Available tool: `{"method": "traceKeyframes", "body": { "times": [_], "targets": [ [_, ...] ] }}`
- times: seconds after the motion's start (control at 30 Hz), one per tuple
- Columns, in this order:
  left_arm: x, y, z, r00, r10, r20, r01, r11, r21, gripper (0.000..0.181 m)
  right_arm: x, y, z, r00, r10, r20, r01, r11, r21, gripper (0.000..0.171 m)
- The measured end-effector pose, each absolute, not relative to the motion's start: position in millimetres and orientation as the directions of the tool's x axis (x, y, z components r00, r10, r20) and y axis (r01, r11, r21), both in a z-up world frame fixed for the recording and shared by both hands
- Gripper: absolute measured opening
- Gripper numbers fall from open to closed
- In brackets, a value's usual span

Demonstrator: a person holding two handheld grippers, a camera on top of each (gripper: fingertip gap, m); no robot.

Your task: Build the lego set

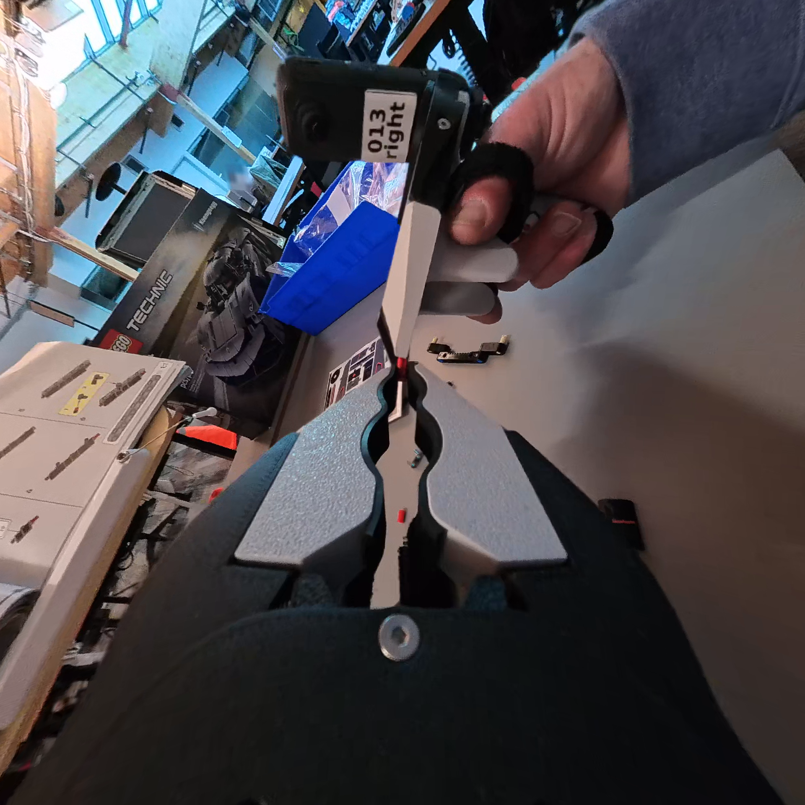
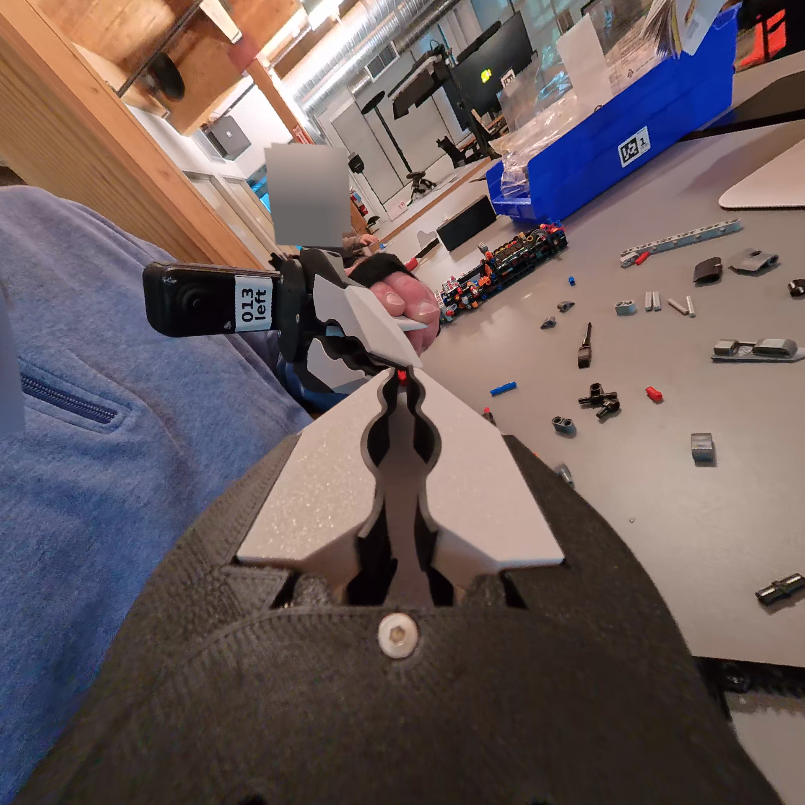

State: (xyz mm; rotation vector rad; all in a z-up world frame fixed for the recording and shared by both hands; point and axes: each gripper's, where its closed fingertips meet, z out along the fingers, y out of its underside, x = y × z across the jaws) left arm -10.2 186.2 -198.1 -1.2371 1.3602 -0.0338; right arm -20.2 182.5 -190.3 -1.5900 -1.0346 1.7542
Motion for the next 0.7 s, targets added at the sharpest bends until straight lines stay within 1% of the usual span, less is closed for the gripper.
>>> {"method": "traceKeyframes", "body": {
  "times": [0.27, 0.43, 0.7],
  "targets": [
    [-8.0, 185.1, -189.5, 0.343, -0.666, -0.663, -0.571, 0.413, -0.710, 0.001, -18.2, 183.3, -181.4, -0.169, 0.799, -0.577, 0.038, -0.580, -0.814, 0.002],
    [-7.8, 185.3, -185.8, 0.347, -0.634, -0.691, -0.582, 0.432, -0.689, 0.001, -17.4, 182.8, -179.4, -0.168, 0.791, -0.588, 0.036, -0.591, -0.806, 0.003],
    [-5.8, 184.1, -182.7, 0.330, -0.599, -0.729, -0.603, 0.461, -0.651, 0.001, -16.0, 179.8, -176.1, -0.160, 0.825, -0.541, 0.027, -0.544, -0.838, 0.001]
  ]
}}
